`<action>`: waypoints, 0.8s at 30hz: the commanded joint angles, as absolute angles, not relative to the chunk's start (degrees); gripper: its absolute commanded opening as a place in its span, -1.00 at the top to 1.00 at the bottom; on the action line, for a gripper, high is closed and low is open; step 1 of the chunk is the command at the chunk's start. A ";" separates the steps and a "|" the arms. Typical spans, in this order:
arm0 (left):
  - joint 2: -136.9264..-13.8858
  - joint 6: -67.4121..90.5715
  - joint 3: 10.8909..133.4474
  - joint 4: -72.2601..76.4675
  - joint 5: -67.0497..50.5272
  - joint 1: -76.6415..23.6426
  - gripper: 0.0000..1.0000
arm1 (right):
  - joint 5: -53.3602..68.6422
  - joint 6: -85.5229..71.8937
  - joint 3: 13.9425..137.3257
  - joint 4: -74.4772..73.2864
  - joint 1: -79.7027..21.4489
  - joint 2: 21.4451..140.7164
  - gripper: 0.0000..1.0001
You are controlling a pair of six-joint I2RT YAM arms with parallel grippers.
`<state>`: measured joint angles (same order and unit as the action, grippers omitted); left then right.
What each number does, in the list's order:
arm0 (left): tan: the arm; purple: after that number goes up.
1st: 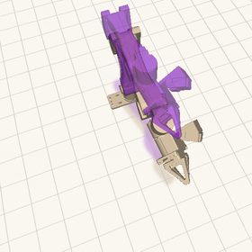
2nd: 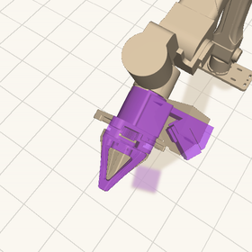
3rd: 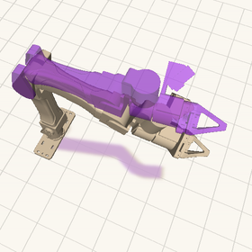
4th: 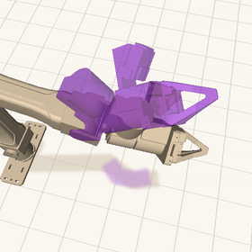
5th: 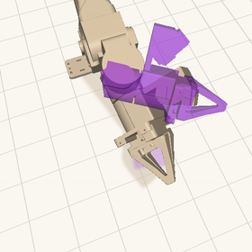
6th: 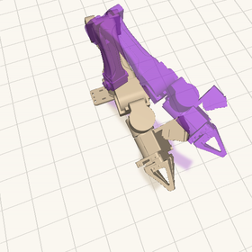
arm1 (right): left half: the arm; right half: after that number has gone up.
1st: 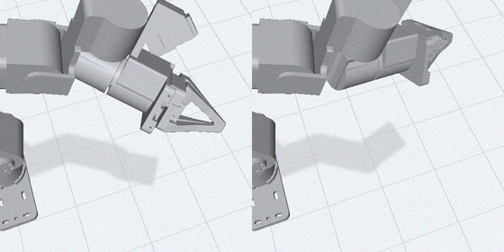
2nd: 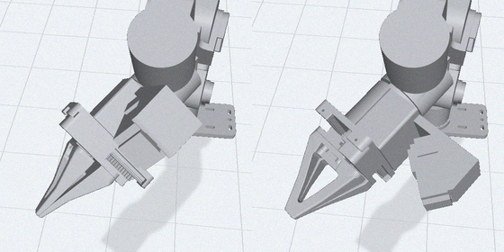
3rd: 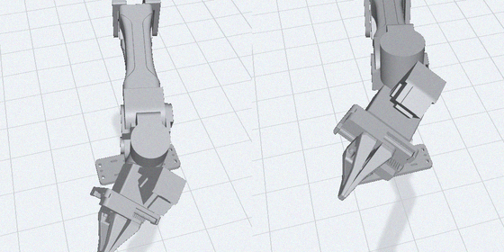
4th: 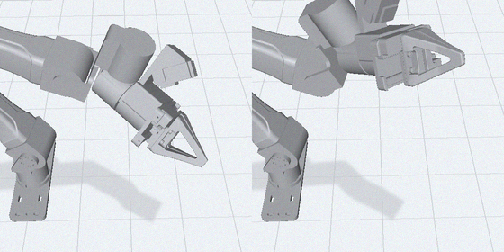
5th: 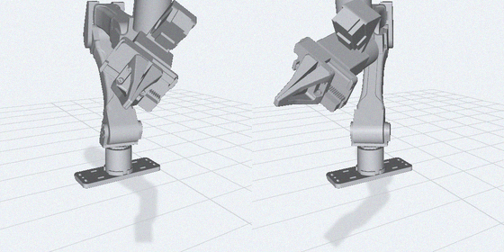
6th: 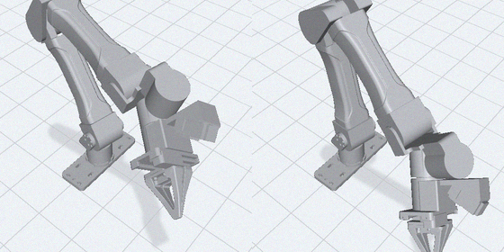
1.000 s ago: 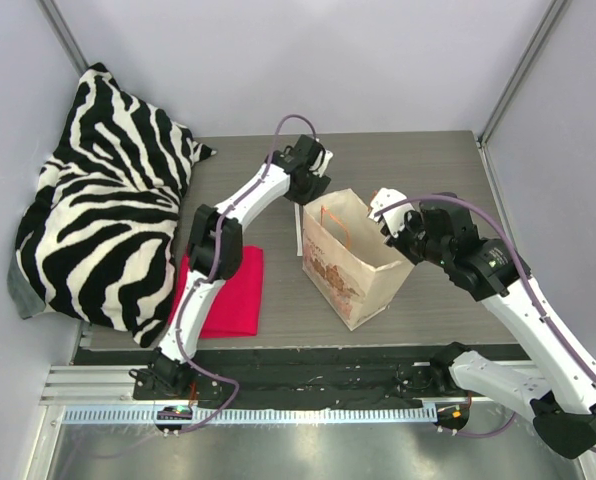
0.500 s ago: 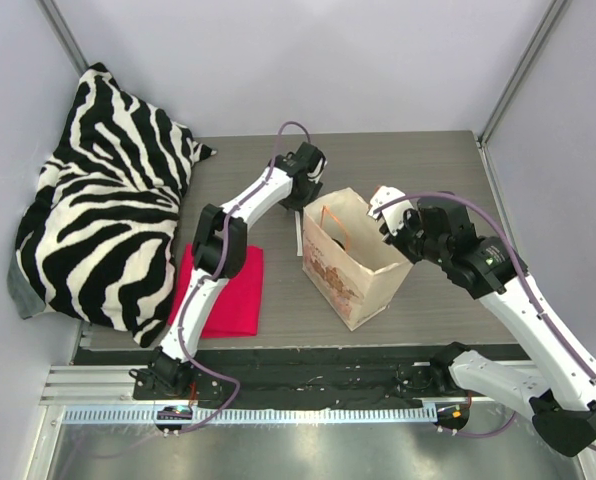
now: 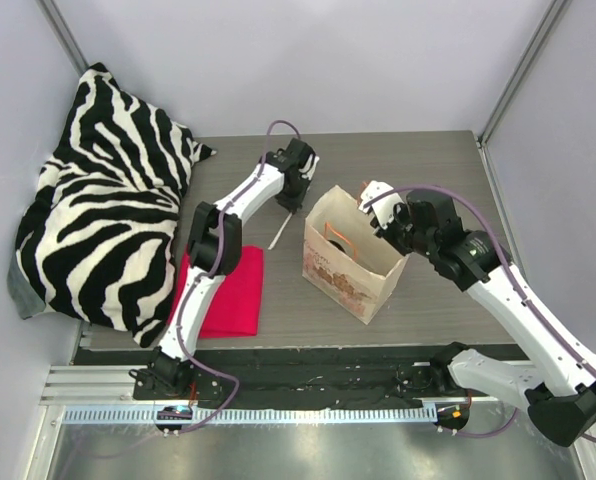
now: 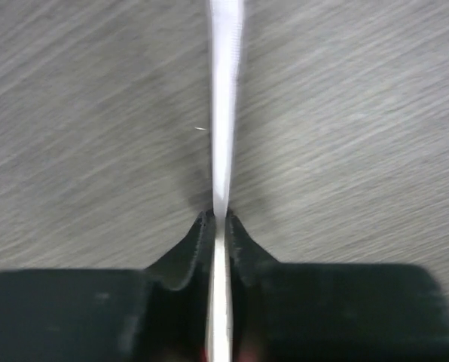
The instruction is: Pack the takeout coffee
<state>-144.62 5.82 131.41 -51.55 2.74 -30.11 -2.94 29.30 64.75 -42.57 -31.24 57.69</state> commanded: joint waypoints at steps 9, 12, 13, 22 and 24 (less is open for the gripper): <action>-128.51 7.37 126.74 -40.00 -13.70 -22.94 1.00 | -4.22 26.90 68.55 -34.98 -30.50 61.79 0.39; -124.99 8.52 126.65 -36.66 -19.50 -21.97 1.00 | -4.31 25.76 69.78 -35.07 -30.50 61.79 0.22; -124.46 8.70 127.43 -35.95 -21.77 -21.71 1.00 | -4.39 25.40 70.39 -35.16 -30.50 61.61 0.17; -119.36 16.59 132.19 -27.26 -33.47 -19.95 1.00 | -5.80 23.73 75.75 -36.21 -30.50 61.70 -0.49; -118.39 18.71 132.01 -22.27 -38.13 -19.69 1.00 | -6.06 23.29 76.99 -36.65 -30.50 61.61 -0.63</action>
<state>-121.47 12.78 130.61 -32.18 -28.38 -20.86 -4.64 24.88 72.77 -37.91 -30.63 62.15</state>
